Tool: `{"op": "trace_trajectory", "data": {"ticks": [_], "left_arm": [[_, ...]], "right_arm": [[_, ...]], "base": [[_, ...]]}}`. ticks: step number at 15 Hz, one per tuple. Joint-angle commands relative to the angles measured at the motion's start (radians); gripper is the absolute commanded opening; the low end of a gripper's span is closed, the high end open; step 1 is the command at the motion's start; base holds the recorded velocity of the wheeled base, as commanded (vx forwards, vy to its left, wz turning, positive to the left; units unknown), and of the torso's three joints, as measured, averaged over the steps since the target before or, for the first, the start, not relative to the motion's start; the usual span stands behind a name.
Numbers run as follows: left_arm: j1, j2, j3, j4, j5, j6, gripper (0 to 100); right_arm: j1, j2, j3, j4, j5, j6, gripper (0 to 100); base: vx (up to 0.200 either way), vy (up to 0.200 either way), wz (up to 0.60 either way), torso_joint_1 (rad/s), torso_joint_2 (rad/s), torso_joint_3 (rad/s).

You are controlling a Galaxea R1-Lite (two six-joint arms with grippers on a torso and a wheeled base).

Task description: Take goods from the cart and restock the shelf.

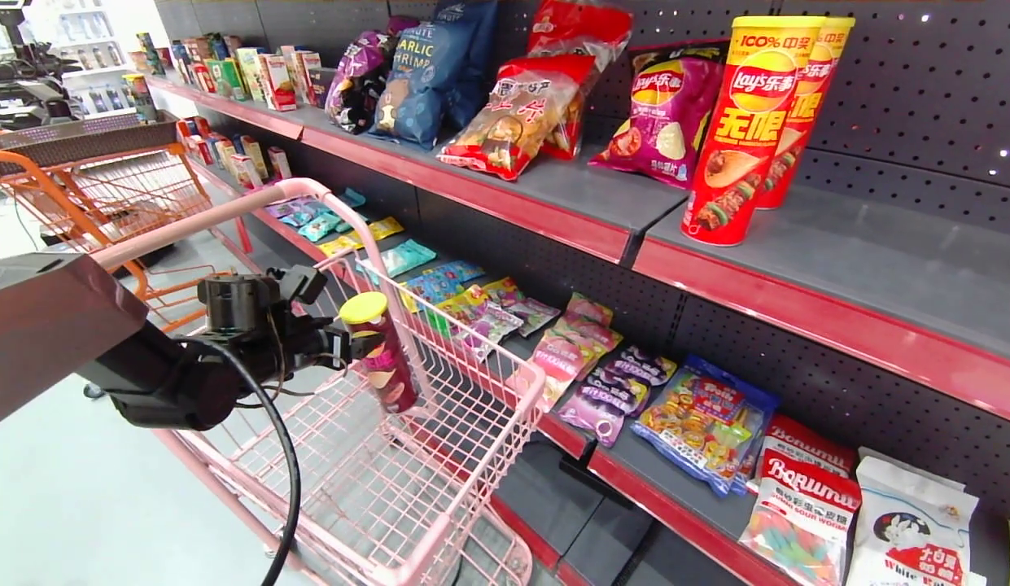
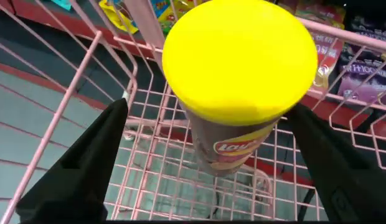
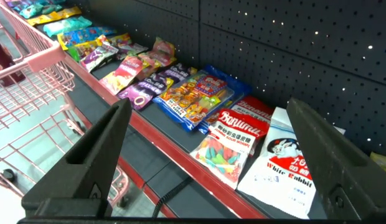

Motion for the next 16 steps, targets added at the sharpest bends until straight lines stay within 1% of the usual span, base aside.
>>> {"op": "trace_trajectory", "data": {"ticks": [1, 6, 10, 14, 15, 16], "left_arm": [[-0.005, 0.032, -0.023, 0.0, 0.001, -0.001, 100], [-0.037, 0.09, -0.097, 0.0, 0.013, -0.001, 100], [-0.066, 0.117, -0.123, 0.002, 0.014, -0.002, 100], [-0.066, 0.14, -0.141, 0.003, 0.021, -0.004, 100], [-0.064, 0.147, -0.141, 0.002, 0.022, -0.004, 0], [-0.064, 0.15, -0.146, 0.002, 0.022, -0.004, 0]], "right_arm": [[0.0, 0.0, 0.0, 0.0, 0.0, -0.001, 100], [0.0, 0.0, 0.0, 0.0, 0.001, -0.001, 100], [0.0, 0.0, 0.0, 0.0, 0.001, -0.001, 100], [0.0, 0.0, 0.0, 0.0, 0.001, -0.001, 100], [0.0, 0.0, 0.0, 0.0, 0.001, -0.001, 100], [0.0, 0.0, 0.0, 0.0, 0.001, 0.001, 100]], "base": [[0.0, 0.0, 0.0, 0.0, 0.0, 0.0], [0.0, 0.0, 0.0, 0.0, 0.0, 0.0], [0.0, 0.0, 0.0, 0.0, 0.0, 0.0], [0.0, 0.0, 0.0, 0.0, 0.0, 0.0], [0.0, 0.0, 0.0, 0.0, 0.0, 0.0], [0.0, 0.0, 0.0, 0.0, 0.0, 0.0]]}}
